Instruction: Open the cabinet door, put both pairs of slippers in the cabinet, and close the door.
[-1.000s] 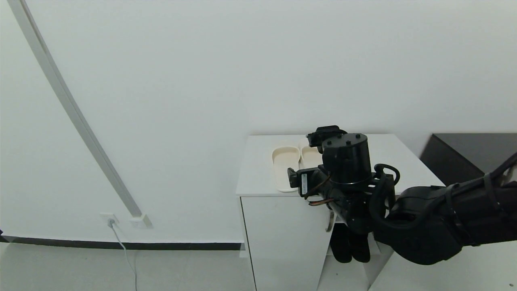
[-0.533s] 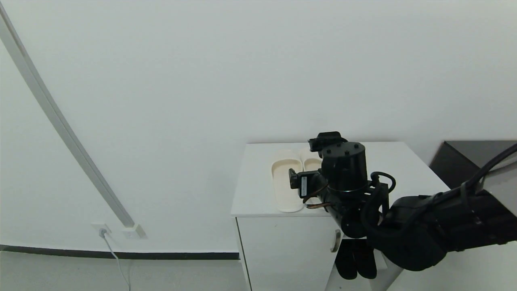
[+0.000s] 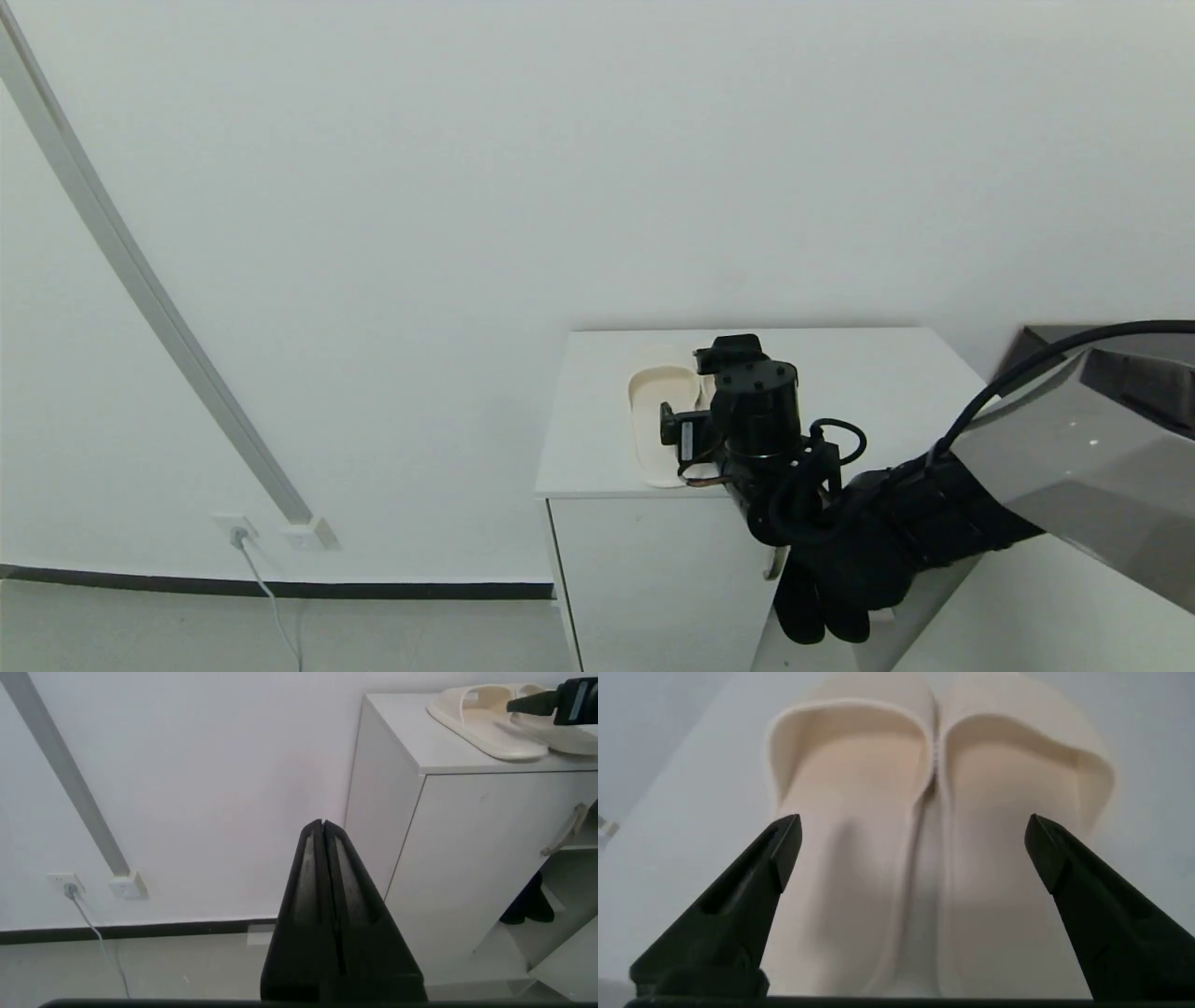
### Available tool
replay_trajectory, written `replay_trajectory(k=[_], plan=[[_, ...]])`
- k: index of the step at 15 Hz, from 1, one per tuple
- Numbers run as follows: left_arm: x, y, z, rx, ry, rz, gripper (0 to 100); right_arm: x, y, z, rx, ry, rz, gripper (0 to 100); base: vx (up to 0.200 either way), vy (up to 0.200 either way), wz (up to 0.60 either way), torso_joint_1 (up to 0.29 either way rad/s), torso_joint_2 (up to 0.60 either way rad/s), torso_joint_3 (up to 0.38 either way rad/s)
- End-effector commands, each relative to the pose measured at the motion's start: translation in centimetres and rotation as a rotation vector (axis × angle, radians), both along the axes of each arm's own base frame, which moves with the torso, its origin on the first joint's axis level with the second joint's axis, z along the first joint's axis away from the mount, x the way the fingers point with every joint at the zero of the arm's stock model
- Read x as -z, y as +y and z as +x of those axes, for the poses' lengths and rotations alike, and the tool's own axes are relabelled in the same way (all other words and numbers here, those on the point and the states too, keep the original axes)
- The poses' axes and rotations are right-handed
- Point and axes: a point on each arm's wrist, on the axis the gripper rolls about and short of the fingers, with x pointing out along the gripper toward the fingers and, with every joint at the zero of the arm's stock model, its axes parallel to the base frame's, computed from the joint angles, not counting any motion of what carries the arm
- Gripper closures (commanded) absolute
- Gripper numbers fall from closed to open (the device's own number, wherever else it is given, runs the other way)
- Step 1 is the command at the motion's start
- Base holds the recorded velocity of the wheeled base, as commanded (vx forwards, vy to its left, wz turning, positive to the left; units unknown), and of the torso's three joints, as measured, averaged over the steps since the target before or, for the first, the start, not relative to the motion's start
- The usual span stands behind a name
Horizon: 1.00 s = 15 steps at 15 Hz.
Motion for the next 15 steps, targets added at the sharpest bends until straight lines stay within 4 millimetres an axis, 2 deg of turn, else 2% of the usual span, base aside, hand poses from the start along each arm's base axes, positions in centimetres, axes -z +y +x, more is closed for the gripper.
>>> replay_trajectory(k=[1, 2, 7, 10, 14, 15], plan=[[0.0, 0.0, 0.0, 0.0, 0.0, -0.001, 100, 1.2, 0.3, 1.2, 0.01, 0.011, -0.009, 0, 0.0, 0.0, 0.0, 0.0, 0.0, 0.0], [0.0, 0.0, 0.0, 0.0, 0.0, -0.001, 100, 1.3, 0.6, 2.8, 0.01, -0.005, 0.006, 0, 0.0, 0.0, 0.0, 0.0, 0.0, 0.0], [0.0, 0.0, 0.0, 0.0, 0.0, -0.001, 100, 1.0, 1.3, 6.0, 0.021, -0.001, 0.007, 0, 0.0, 0.0, 0.0, 0.0, 0.0, 0.0], [0.0, 0.0, 0.0, 0.0, 0.0, -0.002, 100, 0.7, 1.6, 7.3, 0.033, -0.004, 0.01, 0, 0.0, 0.0, 0.0, 0.0, 0.0, 0.0], [0.0, 0.0, 0.0, 0.0, 0.0, -0.004, 100, 0.7, 1.6, 7.9, 0.029, 0.004, 0.008, 0, 0.0, 0.0, 0.0, 0.0, 0.0, 0.0], [0.0, 0.0, 0.0, 0.0, 0.0, -0.004, 100, 0.8, 1.6, 7.9, 0.027, 0.007, 0.005, 100, 0.0, 0.0, 0.0, 0.0, 0.0, 0.0]])
